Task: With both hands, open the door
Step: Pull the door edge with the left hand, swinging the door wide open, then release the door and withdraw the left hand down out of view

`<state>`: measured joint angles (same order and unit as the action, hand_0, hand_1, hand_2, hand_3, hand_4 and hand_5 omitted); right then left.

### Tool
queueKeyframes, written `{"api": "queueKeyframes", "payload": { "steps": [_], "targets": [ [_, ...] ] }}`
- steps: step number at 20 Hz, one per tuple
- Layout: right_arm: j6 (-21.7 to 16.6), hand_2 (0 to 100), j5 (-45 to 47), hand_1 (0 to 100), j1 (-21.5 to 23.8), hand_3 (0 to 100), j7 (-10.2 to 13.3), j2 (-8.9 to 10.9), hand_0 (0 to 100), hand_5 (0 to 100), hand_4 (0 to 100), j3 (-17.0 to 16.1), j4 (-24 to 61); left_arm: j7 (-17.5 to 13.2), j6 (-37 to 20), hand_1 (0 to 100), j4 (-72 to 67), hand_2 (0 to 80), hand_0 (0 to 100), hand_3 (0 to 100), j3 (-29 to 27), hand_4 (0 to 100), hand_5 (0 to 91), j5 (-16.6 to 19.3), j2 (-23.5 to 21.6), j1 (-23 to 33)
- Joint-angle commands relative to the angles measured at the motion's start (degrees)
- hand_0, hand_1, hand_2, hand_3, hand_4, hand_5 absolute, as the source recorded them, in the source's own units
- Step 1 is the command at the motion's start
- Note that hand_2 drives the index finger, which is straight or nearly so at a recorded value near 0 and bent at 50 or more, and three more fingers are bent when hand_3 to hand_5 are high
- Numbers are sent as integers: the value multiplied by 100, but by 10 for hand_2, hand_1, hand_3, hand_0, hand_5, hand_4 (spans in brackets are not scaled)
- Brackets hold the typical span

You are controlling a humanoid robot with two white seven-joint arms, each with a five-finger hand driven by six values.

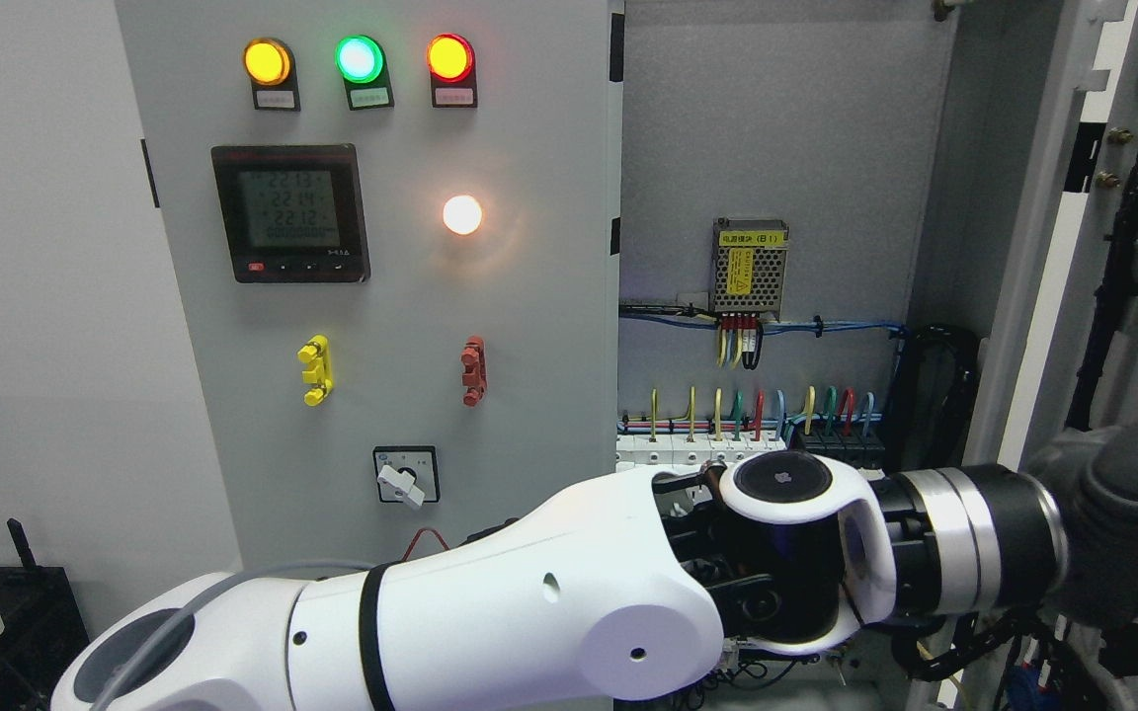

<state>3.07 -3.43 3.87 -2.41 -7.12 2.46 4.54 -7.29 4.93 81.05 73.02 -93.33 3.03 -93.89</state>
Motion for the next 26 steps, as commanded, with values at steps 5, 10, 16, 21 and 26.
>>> {"api": "queueKeyframes", "payload": {
  "steps": [5, 10, 16, 21, 26],
  "targets": [
    [0, 0, 0, 0, 0, 0, 4, 0, 384, 0, 0, 0, 3, -62, 96, 0, -229, 0, 0, 0, 46, 0, 0, -1, 110, 11],
    [0, 0, 0, 0, 0, 0, 4, 0, 384, 0, 0, 0, -6, -596, 281, 0, -188, 0, 0, 0, -24, 0, 0, -28, -669, 107],
    [0, 0, 0, 0, 0, 0, 4, 0, 384, 0, 0, 0, 3, -1099, 281, 0, 726, 0, 0, 0, -261, 0, 0, 7, -2611, 748],
    [0, 0, 0, 0, 0, 0, 4, 0, 384, 0, 0, 0, -6, -1090, 448, 0, 2017, 0, 0, 0, -455, 0, 0, 271, -4807, 1644],
    [0, 0, 0, 0, 0, 0, 4, 0, 384, 0, 0, 0, 3, -1221, 448, 0, 2459, 0, 0, 0, -656, 0, 0, 306, -6347, 2558]
  ]
}}
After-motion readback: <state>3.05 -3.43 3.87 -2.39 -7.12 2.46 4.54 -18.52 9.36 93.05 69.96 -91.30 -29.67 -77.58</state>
